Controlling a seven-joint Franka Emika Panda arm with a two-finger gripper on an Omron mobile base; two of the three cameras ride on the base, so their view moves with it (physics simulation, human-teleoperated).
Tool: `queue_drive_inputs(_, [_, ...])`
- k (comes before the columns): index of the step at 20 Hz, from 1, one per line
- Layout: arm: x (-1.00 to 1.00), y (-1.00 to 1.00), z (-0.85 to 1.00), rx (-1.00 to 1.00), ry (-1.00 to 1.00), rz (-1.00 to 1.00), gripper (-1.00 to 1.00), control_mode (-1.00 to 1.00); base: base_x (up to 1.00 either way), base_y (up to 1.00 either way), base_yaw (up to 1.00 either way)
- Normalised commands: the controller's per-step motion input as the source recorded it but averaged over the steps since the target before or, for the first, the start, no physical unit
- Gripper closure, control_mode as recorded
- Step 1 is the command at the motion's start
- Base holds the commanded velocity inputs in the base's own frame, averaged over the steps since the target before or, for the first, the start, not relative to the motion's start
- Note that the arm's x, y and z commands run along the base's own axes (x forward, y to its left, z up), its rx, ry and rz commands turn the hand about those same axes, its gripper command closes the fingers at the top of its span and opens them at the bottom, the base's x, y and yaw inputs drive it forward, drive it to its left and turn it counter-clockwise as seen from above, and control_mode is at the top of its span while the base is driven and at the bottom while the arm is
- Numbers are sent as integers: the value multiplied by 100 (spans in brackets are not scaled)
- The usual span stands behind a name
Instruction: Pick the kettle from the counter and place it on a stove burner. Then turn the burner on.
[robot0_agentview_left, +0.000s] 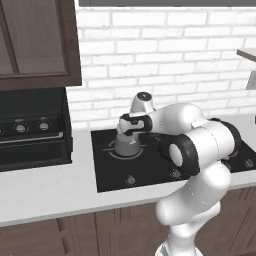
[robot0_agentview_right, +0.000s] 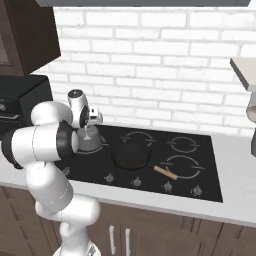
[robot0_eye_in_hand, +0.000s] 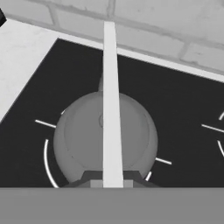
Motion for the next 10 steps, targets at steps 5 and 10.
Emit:
queue_drive_inputs(5, [0, 0, 0, 0, 0, 0, 100, -100, 0, 0, 0])
queue_drive_inputs(10, [0, 0, 0, 0, 0, 0, -100, -100, 0, 0, 0])
